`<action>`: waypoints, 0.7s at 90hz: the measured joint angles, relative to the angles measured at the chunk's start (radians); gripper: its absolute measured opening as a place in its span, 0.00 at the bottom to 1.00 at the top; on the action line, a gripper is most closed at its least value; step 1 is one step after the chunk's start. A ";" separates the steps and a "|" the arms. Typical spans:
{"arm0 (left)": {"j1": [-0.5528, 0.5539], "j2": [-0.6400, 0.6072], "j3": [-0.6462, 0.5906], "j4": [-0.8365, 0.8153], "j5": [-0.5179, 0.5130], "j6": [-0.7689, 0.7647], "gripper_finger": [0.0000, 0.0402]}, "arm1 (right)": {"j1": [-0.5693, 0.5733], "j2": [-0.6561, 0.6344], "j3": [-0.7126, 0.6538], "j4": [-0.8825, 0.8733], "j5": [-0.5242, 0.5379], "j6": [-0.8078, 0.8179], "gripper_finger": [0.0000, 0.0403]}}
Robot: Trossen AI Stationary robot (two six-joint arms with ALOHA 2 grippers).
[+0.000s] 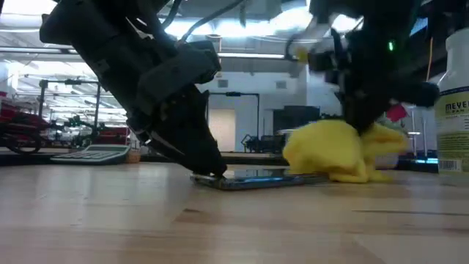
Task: Apply microfiber cloth
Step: Wipe the front of the black cellphone with a yellow microfiber towel
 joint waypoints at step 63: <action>0.030 0.011 0.019 -0.138 -0.111 -0.058 0.48 | 0.109 0.199 -0.048 0.226 -0.066 0.109 0.00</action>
